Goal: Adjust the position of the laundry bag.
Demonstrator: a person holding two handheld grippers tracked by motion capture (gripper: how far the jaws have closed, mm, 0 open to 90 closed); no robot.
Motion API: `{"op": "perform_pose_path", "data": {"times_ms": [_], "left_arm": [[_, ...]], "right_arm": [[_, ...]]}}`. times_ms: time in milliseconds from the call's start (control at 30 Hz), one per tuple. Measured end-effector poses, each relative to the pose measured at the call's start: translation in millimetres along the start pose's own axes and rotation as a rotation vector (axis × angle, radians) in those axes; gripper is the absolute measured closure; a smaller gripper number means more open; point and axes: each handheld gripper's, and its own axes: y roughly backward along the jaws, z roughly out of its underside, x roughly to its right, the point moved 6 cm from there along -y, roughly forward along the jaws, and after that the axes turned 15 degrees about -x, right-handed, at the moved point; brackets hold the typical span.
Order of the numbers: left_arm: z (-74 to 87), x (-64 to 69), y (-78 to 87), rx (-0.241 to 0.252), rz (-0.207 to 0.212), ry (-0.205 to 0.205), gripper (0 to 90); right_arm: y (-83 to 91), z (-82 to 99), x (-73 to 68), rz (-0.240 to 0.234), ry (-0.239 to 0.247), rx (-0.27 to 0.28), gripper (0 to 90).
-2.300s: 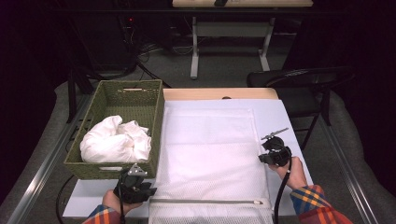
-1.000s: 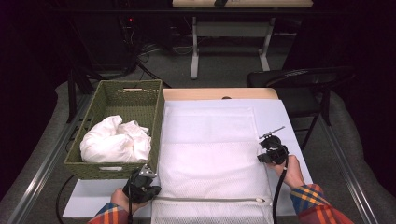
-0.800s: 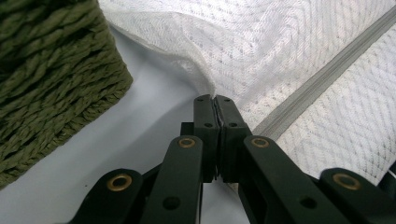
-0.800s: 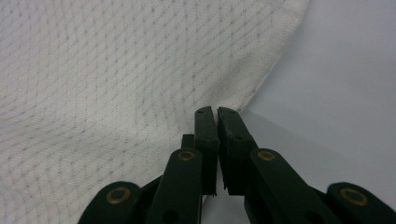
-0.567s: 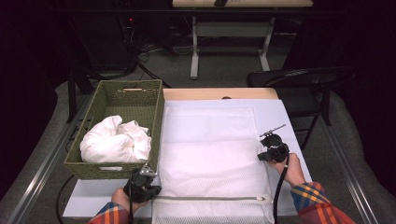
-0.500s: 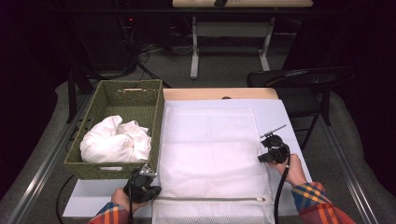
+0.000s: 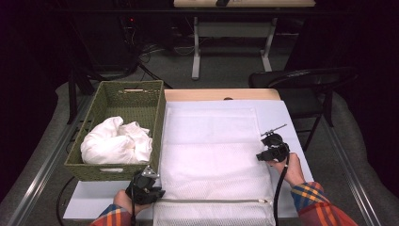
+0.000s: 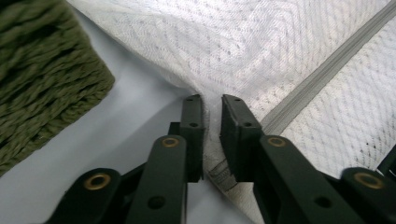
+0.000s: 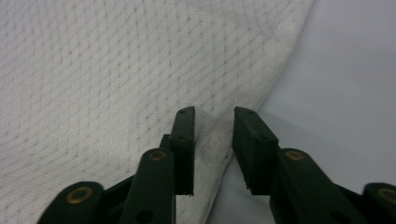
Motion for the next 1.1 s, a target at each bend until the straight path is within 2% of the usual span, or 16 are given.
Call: {"op": "perform_pose_path", "data": {"times_ms": [33,67,200,300,533,733,933,1100], "left_arm": [[-1.6,0.9,-1.2,0.0,-0.008,-0.002,84.7],[-2.1,1.3,-1.4,-0.002,-0.008,-0.004,86.5],[-4.0,3.0,-2.4,0.003,-0.015,-0.011,88.0],[-6.5,4.7,-2.7,0.004,-0.025,-0.026,88.1],[-11.2,5.6,-3.0,0.015,-0.044,-0.03,88.3],[-8.4,1.3,-0.3,0.018,-0.052,-0.003,88.4],[-8.6,-1.0,1.1,0.021,-0.076,-0.005,88.6],[-11.3,-0.7,1.5,0.044,-0.095,-0.001,88.5]], "right_arm": [[0.0,-0.2,0.7,0.004,0.003,0.002,77.2],[-0.1,-0.2,1.1,0.003,0.004,0.004,79.2],[0.1,-0.5,1.3,0.006,0.011,0.003,86.1],[0.7,-1.1,1.6,0.004,0.008,0.002,87.2],[0.7,-3.0,3.3,0.005,0.004,0.008,87.1],[-0.1,-6.9,0.0,0.008,0.026,0.013,87.2],[0.9,-10.4,-0.9,0.009,0.019,0.017,87.3],[-0.4,-13.4,1.0,0.013,0.018,0.023,87.4]]}}
